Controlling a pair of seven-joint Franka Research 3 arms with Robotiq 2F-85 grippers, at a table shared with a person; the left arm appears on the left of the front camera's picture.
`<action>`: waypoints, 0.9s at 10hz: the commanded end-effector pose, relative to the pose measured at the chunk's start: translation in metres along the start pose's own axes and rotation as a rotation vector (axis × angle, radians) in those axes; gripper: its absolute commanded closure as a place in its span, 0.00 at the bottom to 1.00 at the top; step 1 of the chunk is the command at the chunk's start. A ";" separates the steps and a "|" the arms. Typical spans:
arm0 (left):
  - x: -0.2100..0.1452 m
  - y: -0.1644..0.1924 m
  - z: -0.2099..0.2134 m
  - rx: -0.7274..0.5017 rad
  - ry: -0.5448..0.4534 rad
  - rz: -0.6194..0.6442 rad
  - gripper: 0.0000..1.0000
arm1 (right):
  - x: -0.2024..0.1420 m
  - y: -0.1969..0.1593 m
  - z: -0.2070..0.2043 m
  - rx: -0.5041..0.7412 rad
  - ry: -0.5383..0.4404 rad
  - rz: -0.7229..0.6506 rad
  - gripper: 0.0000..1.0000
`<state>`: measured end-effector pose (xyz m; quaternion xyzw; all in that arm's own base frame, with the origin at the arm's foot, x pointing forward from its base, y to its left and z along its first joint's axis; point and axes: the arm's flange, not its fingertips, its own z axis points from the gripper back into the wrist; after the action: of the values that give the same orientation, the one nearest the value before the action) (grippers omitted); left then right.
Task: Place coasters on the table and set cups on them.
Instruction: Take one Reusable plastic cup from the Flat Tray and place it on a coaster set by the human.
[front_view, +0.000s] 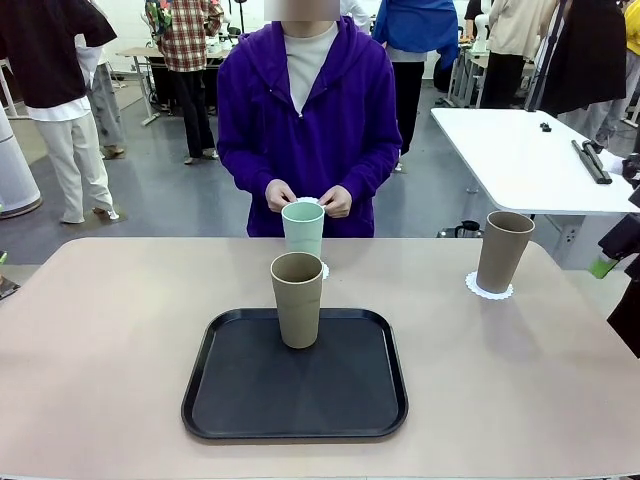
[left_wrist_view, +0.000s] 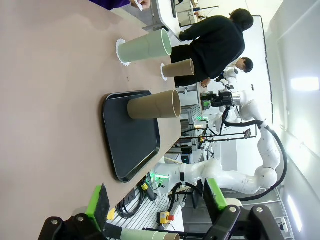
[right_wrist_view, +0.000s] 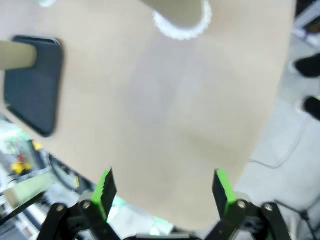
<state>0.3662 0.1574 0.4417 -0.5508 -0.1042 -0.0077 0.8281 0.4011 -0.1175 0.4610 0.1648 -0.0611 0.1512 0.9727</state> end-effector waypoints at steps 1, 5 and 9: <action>0.000 -0.001 0.002 -0.012 -0.004 -0.010 0.00 | 0.012 -0.032 0.026 0.351 -0.164 0.083 0.00; 0.000 -0.001 0.002 -0.012 -0.004 -0.010 0.00 | -0.012 -0.137 0.032 0.823 -0.303 -0.116 0.00; 0.000 -0.001 0.002 -0.012 -0.004 -0.010 0.00 | -0.039 -0.178 0.004 0.940 -0.186 -0.123 0.00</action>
<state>0.3661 0.1577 0.4418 -0.5508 -0.1042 -0.0075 0.8281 0.4112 -0.2821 0.3955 0.6129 -0.0716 0.0718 0.7836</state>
